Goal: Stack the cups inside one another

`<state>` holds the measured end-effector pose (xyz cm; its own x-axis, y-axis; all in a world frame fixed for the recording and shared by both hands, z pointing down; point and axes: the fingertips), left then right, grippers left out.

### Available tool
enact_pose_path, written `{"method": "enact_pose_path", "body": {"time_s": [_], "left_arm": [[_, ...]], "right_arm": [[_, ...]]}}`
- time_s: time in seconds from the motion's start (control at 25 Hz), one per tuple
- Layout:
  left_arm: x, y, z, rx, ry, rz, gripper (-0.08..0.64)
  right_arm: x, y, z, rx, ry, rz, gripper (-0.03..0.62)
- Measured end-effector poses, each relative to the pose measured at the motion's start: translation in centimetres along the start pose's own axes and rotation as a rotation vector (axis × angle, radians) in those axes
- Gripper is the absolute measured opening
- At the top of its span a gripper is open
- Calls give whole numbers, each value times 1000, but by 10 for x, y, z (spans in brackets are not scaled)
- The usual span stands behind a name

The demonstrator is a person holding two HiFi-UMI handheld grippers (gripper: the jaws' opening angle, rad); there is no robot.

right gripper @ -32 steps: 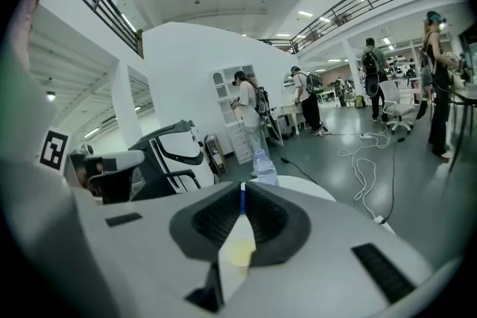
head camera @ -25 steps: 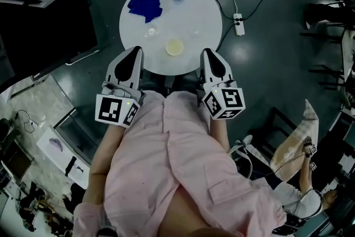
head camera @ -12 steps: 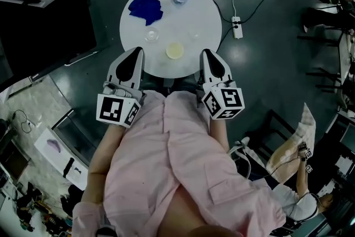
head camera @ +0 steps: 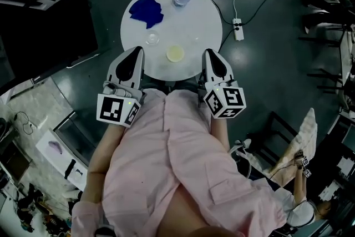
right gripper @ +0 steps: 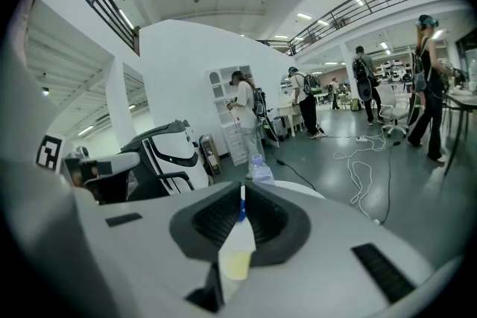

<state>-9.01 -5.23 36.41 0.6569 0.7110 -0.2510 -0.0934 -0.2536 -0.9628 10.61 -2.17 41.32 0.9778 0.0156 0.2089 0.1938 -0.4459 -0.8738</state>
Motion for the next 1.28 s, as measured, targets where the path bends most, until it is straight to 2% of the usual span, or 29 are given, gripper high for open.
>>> {"method": "enact_pose_path", "body": {"time_s": [0.2,0.4,0.56,0.76,0.92,1.0,1.08,1.28], "left_arm": [[-1,0,-7,-2,-8,0,9],[-1,0,-14,-6,-17,-1,9],[0,1,-17,-7,-18,-3,9],[-2,2,-18,-6,-6,-2,9],[-3,2,-19,-5,12,3,9],[-4,3,-19,-3,22,6,9],[-4,3,-20,-1,34,8,9],[-7,2,-20,2,74,14,9]], "right_arm": [[5,1,-2,3,-10,-4,37],[20,7,-8,26,-59,10,37],[35,8,-21,7,-88,45,38],[54,-6,-46,-60,-122,130,38],[70,-24,-68,-121,-137,153,40],[76,-33,-79,-153,-131,153,49],[81,-44,-90,-191,-119,160,93],[92,-73,-117,-297,-98,212,98]]}}
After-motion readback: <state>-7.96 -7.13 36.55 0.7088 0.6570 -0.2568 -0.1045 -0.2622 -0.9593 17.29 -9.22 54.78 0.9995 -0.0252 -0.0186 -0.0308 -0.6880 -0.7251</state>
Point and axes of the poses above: the fingertips, and each gripper's own axes: z backward along the fingers, x to its right, y out of its top, and after that the axes turned 9 degrees about -y, right-handed
